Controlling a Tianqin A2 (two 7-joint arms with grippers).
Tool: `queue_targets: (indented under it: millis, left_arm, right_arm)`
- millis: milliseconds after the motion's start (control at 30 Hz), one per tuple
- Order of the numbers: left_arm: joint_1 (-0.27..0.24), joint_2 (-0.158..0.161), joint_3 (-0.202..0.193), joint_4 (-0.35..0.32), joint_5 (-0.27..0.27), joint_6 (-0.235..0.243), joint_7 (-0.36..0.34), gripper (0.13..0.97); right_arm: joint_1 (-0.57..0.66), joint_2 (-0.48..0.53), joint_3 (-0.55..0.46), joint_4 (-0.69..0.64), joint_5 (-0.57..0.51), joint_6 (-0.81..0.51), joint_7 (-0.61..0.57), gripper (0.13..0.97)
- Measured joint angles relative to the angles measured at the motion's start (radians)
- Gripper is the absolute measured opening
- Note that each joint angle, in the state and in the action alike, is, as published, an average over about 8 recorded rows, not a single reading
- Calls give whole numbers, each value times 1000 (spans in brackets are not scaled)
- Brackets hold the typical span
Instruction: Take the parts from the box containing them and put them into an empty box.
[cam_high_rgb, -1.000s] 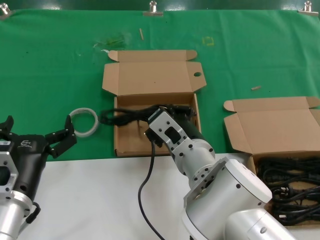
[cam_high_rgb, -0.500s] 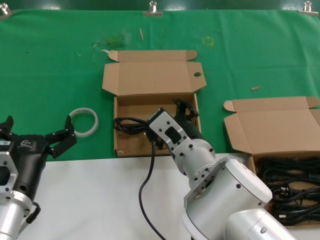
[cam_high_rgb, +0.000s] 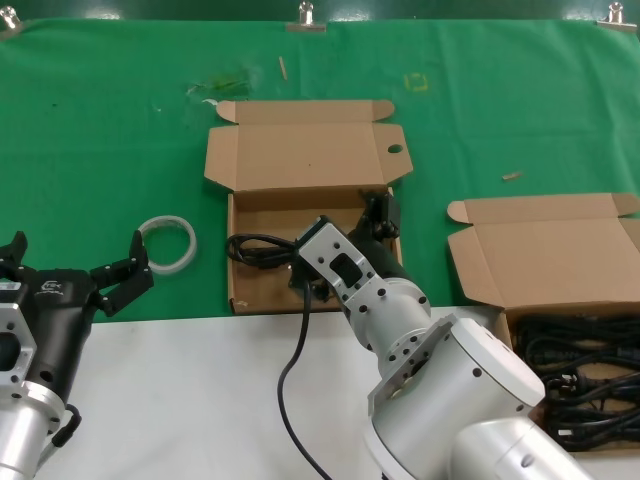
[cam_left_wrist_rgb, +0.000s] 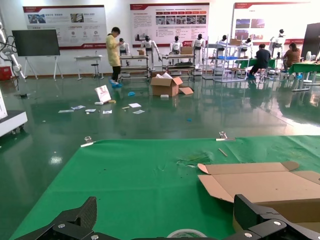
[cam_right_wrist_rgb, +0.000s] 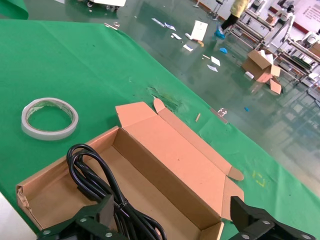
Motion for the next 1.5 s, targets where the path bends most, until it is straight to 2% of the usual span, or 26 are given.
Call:
queue_targets:
  millis: [33,167,267,433,733,1500]
  left_arm:
    - [0,0,0,0,0,0,0,965]
    - [0,0,0,0,0,0,0,965]
    - [0,0,0,0,0,0,0,965]
    - [0,0,0,0,0,0,0,965]
    - [0,0,0,0,0,0,0,965]
    - [0,0,0,0,0,0,0,965]
  right_arm:
    - [-2,0,3,1,-4,-3,6,766]
    - [-15,1,21,5,-31,-23,46,766]
    - [-29,2,42,10,-60,-45,91,815]
    - [-58,4,82,20,-119,-89,182,895]
    - [-114,6,161,38,-233,-173,354,959]
    - [-256,6,363,86,-525,-390,798,966]
